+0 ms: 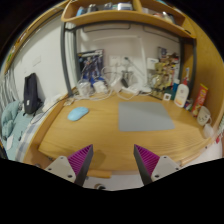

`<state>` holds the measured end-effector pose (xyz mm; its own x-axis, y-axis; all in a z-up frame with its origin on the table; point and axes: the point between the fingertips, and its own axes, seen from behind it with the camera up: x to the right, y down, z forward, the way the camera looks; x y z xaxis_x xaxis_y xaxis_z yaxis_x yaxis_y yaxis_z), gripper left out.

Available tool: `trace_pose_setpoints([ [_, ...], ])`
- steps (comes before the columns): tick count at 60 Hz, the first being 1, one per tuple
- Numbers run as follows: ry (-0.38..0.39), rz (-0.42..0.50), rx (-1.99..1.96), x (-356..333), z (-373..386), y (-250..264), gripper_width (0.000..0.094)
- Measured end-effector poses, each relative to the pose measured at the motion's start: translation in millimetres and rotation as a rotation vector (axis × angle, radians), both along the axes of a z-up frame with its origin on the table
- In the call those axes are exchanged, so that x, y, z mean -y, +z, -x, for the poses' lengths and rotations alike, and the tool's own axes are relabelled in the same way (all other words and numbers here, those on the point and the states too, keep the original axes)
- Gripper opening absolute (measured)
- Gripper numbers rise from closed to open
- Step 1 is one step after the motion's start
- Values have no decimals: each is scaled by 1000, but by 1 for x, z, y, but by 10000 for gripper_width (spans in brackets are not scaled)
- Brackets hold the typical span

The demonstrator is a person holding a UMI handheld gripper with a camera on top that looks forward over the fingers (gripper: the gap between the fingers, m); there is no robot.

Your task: Arrange mouse

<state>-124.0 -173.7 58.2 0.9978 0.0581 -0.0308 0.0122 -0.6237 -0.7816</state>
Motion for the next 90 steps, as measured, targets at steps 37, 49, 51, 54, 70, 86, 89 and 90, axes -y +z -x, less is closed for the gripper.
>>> trace_pose_setpoints([
  [37,27,97,-27,-143,189,-59,822],
  [49,-3,120,-23,-185,202,-69,814],
  [51,-7,123,-26,-191,205,-70,812],
  [54,-14,130,-20,-198,206,-72,821],
  [70,-10,149,12,-231,221,-77,812],
  [86,-24,135,29,-240,224,-77,700],
  [89,-23,121,30,-242,224,-77,564],
  [90,-18,115,32,-242,224,-77,565],
])
